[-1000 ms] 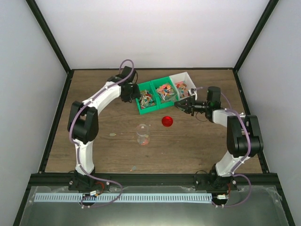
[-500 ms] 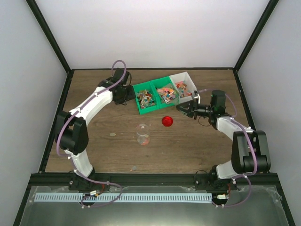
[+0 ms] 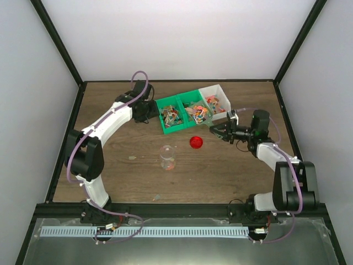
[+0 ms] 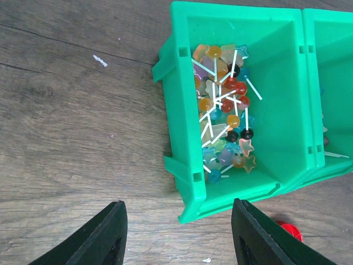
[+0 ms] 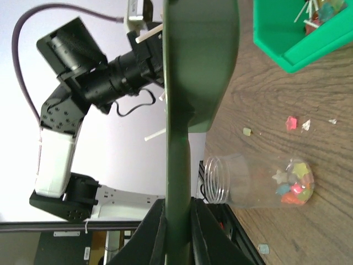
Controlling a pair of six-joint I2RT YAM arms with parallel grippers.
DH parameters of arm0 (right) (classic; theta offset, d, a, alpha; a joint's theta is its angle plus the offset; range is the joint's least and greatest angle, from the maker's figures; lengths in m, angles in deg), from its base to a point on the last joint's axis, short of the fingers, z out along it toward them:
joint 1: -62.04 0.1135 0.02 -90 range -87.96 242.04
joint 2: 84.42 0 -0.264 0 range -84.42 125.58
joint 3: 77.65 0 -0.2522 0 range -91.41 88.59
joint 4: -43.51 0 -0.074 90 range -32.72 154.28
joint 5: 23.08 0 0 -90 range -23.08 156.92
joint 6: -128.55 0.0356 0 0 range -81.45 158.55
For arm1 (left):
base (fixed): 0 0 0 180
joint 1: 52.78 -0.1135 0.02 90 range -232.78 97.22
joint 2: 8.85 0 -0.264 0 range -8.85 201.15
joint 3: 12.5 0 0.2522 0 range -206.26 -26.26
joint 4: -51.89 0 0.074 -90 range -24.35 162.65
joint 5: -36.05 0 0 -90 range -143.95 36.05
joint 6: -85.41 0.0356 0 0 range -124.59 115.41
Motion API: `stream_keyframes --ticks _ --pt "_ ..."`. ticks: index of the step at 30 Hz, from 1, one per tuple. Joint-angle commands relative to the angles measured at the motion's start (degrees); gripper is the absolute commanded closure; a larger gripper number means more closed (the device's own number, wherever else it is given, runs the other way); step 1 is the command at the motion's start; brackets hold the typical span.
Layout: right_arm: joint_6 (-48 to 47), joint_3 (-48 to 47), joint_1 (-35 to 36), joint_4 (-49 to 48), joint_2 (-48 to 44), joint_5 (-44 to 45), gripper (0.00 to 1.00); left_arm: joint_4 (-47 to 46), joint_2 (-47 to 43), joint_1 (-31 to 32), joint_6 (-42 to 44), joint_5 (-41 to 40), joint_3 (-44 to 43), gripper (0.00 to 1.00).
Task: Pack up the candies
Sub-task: Scoop the fake candies from the storage box, then place the fake candies in the packing bottle.
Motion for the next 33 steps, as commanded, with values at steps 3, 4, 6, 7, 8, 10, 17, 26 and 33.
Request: stream_keyframes --ticks 3,4,6,7,8,10,17,26,33 --pt "-14.56 -0.48 -0.58 19.51 -7.51 -4.52 0.99 -1.57 1.61 -0.28 1.06 1.27 -0.85 0.47" --pt "-17.48 -0.81 -0.54 23.57 -8.97 -4.45 0.99 -1.55 1.68 -0.29 1.19 1.34 -0.98 0.47" --pt "-21.41 -0.93 -0.45 29.96 -11.29 -4.1 0.99 -1.74 1.72 -0.36 1.55 1.43 -0.99 0.47" --pt "-22.08 -0.55 -0.38 31.84 -12.7 -3.92 0.99 -1.82 1.84 -0.38 1.65 1.47 -0.92 0.47" --pt "-22.1 -0.06 -0.22 33.01 -14.23 -3.46 0.99 -1.91 1.89 -0.46 1.68 1.66 -0.84 0.46" --pt "-22.11 0.95 0.29 35.18 -17.1 -2.56 0.99 -1.92 2.14 -0.46 1.75 1.9 -0.82 0.47" --pt "-22.73 3.12 5.41 43.7 -26.8 3.18 0.99 -2.44 2.69 -0.62 1.57 1.58 0.06 0.47" --pt "-21.28 1.25 15.49 51.58 -31.59 12.29 0.99 -6.3 1.68 -0.84 0.96 3.66 4.0 0.4" --pt "-20.53 -0.49 20.49 54.71 -32.02 16.0 0.99 -9.92 -0.42 -0.94 1.04 5.07 6.85 0.24"
